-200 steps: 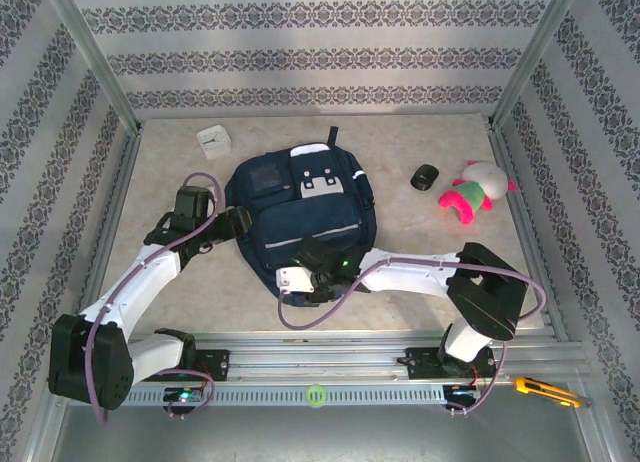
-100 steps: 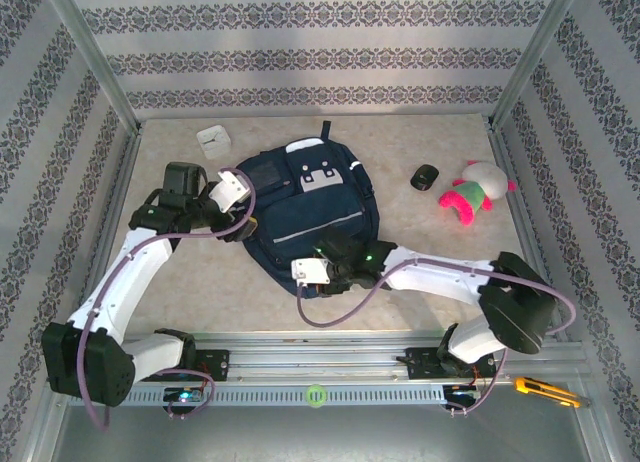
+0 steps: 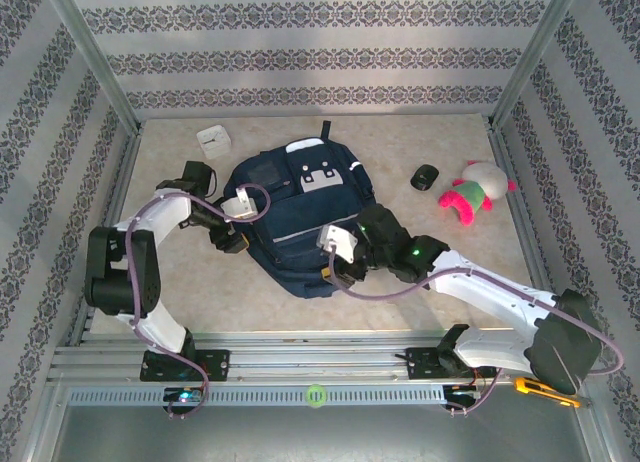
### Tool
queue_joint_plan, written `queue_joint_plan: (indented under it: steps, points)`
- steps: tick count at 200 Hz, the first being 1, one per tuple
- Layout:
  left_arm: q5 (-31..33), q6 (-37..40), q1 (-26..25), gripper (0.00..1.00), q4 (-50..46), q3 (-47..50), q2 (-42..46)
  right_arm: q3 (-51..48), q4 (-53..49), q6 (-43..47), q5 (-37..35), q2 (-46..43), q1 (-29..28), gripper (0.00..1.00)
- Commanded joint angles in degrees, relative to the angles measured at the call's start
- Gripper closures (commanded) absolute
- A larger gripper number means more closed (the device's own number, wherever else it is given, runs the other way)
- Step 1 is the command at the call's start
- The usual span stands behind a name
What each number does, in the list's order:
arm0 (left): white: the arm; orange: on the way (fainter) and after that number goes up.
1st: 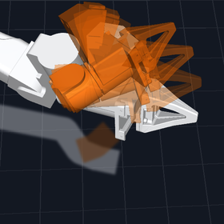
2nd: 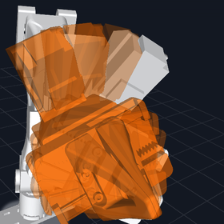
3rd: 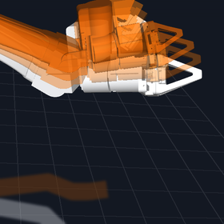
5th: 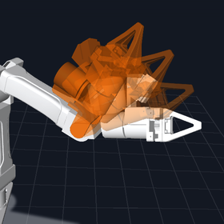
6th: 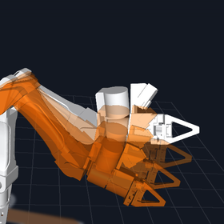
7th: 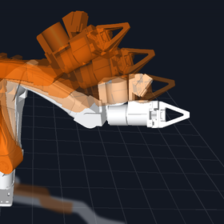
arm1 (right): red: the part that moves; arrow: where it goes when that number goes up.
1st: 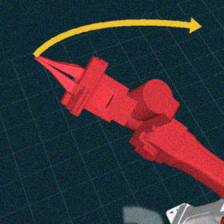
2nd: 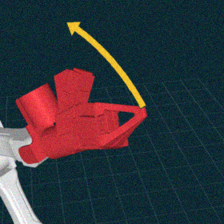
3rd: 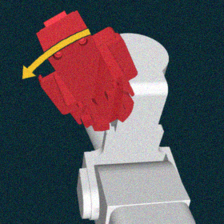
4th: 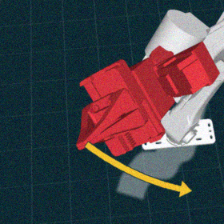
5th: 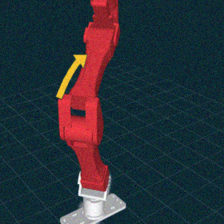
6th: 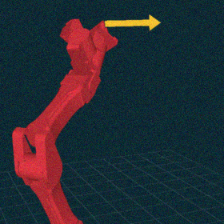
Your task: Pack the student bag
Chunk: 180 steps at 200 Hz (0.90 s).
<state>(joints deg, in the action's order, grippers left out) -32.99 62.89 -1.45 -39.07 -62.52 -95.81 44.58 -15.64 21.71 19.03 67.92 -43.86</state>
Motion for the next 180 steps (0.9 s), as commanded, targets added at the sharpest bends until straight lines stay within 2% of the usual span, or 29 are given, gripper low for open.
queue_joint_plan:
  steps: [1,19,46,71,85,103,131,163,180]
  points:
    - [-1.6,4.9,0.7,0.17,-0.9,-3.6,-2.9,-1.6,5.1,-17.5,1.3,-0.5,2.8,0.34]
    - [-3.1,5.1,0.6,0.18,-0.1,-4.1,-4.6,-2.1,5.3,-25.3,2.8,-0.5,5.0,0.33]
    - [-5.4,4.9,0.1,0.24,-0.3,-4.8,-6.2,-4.6,6.1,-29.8,4.1,-2.0,5.6,0.33]
    - [-7.4,4.0,-0.3,0.41,1.6,-3.6,-5.3,-6.2,6.0,-35.1,2.3,-3.7,6.0,0.33]
    - [-8.9,2.4,-0.8,0.47,4.3,-1.6,-3.5,-6.7,5.2,-43.3,-0.5,-5.0,6.4,0.33]
    - [-8.1,1.7,-1.6,0.58,6.2,0.1,-2.2,-8.1,5.0,-50.7,-0.5,-6.8,6.9,0.33]
    - [-6.3,1.2,-2.1,0.84,4.1,-0.8,-2.1,-11.1,4.7,-57.7,-3.6,-10.9,6.9,0.33]
    - [-5.0,-3.5,-2.7,0.92,7.0,1.9,1.0,-14.4,4.9,-66.7,-7.2,-15.0,6.7,0.37]
    - [-3.7,-6.0,-2.9,0.94,7.0,2.8,2.1,-15.7,5.5,-71.2,-6.6,-14.7,6.4,0.39]
